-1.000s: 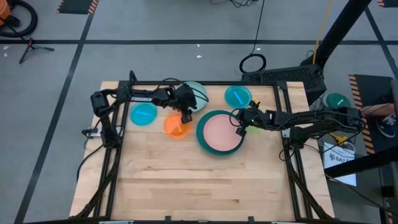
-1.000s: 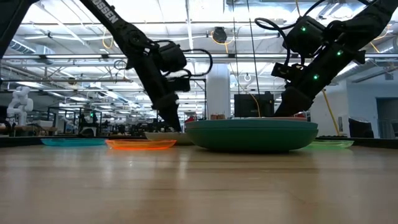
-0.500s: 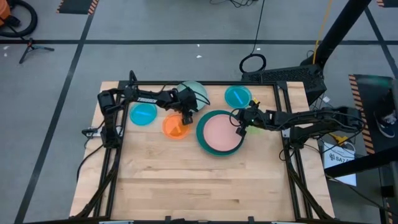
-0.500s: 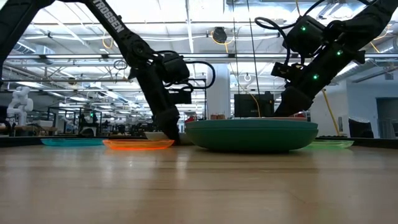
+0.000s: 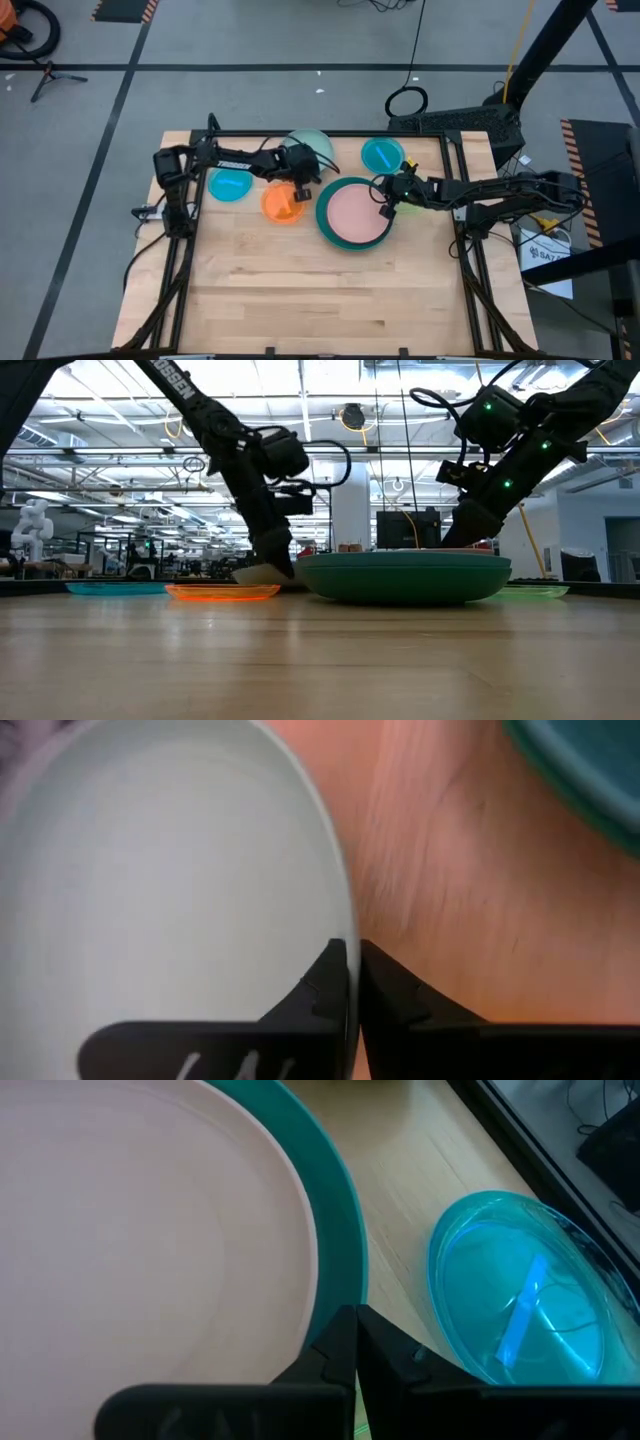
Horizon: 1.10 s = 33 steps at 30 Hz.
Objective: Stack plastic plates
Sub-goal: Stack the light blue plate on top of the pink plate
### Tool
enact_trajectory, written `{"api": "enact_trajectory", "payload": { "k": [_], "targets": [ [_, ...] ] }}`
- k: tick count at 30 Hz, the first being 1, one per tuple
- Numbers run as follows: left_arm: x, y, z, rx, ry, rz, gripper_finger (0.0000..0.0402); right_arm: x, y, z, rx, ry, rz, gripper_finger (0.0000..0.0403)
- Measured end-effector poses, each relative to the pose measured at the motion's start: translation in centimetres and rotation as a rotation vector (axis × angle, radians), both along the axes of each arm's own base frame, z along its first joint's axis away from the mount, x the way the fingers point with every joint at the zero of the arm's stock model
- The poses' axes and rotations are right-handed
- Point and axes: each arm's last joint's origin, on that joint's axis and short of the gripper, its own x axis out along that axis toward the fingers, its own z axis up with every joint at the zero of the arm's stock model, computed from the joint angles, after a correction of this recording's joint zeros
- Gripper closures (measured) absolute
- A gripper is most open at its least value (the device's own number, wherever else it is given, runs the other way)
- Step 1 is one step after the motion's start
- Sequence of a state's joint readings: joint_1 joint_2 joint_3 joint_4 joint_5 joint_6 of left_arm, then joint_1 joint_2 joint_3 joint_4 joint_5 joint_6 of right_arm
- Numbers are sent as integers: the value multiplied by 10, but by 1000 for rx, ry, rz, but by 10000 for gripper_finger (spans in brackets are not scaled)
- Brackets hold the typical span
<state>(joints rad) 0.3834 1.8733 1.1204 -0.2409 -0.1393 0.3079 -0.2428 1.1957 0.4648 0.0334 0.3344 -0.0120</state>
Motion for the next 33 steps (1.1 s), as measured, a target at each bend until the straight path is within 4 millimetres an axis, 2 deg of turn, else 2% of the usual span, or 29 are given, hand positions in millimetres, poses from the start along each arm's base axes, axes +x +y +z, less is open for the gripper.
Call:
{"api": "enact_trajectory", "payload": {
  "k": [6,12,18,22,27,33],
  "targets": [
    [3,-27,34,91,-76,-38,389,-2,0,7,-11,-39,-1,403],
    [8,-73,64,81,-193,-118,389,-8,3,24,-21,-133,-7,403],
    [19,-128,71,54,-296,-242,389,-15,10,38,-31,-194,23,403],
    [23,-156,74,23,-359,-287,389,-20,15,44,-29,-219,38,403],
    [27,-175,81,-9,-460,-305,389,-23,19,50,-34,-255,54,403],
    [29,-184,85,-56,-527,-285,389,-25,21,53,-35,-270,67,403]
  ]
}}
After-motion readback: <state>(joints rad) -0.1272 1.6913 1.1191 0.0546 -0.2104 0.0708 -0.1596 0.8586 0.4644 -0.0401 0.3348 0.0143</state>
